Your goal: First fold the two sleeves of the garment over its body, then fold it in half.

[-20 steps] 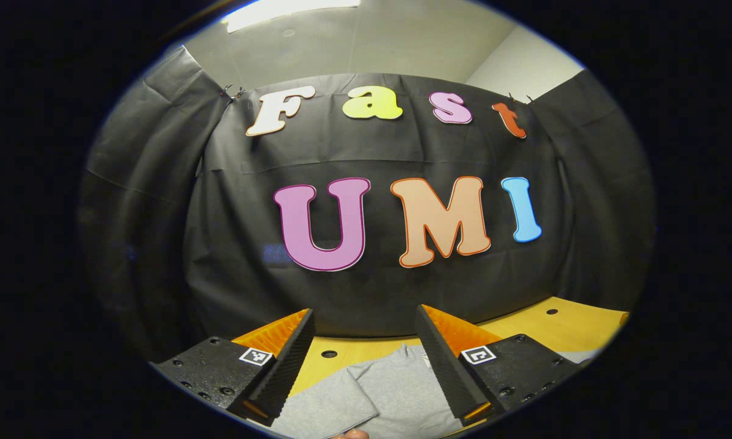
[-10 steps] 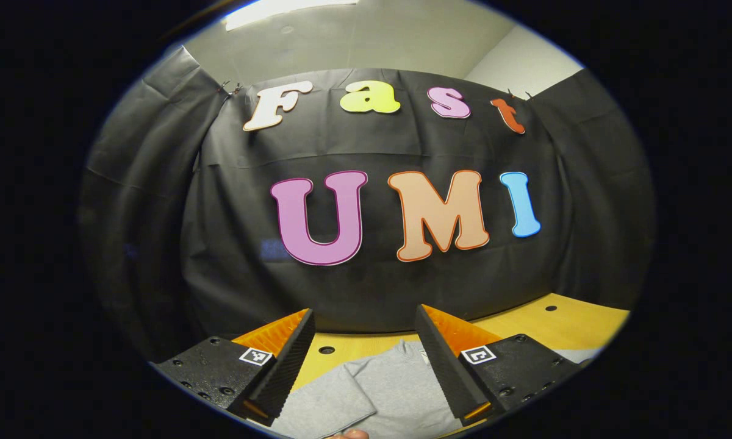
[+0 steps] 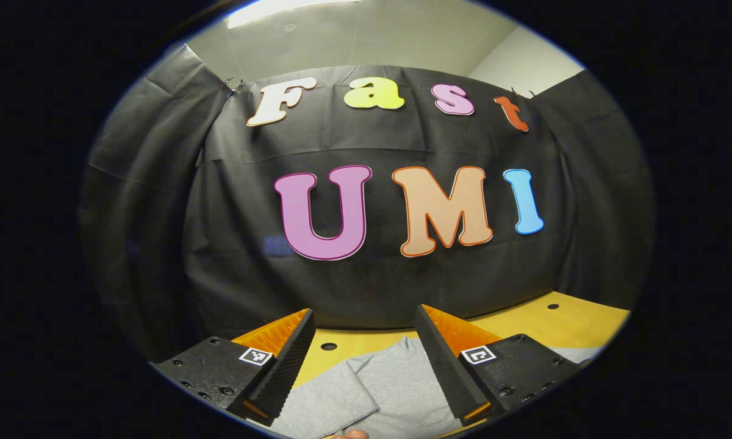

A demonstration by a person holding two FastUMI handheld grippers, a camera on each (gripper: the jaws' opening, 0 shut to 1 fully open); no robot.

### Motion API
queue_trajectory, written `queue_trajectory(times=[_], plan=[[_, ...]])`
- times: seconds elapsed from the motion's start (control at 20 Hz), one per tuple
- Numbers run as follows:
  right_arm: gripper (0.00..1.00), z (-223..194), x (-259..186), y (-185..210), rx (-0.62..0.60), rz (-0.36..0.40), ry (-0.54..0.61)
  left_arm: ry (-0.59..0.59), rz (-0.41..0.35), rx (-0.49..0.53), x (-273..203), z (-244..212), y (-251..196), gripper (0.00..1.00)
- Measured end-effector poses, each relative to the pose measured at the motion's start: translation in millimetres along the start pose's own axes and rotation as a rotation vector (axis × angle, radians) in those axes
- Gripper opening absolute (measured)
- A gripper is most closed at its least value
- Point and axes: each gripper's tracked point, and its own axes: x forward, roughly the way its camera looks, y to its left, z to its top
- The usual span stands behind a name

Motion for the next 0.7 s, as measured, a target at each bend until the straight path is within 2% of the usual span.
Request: queue_trajectory(times=[0.05,0.1,0.3,0.55,0.7], plan=[[0.94,1,1,-2,0.007,-0.001,-0.003,0.001,0.002,0.001,0,-1,1,0.96],[0.86,1,0,0,-0.001,0.002,0.002,0.001,0.004,0.0,0,-1,2,0.95],[0.11,6,-1,9,0.013,0.015,0.019,-0.004,0.012,-0.007,-1,1,4,0.95],[0.12,24,-7,21,0.084,0.044,0.004,-0.009,0.031,-0.004,-2,2,11,0.95],[0.11,55,-12,37,0.123,0.087,-0.044,-0.006,0.044,-0.007,-6,2,15,0.95]])
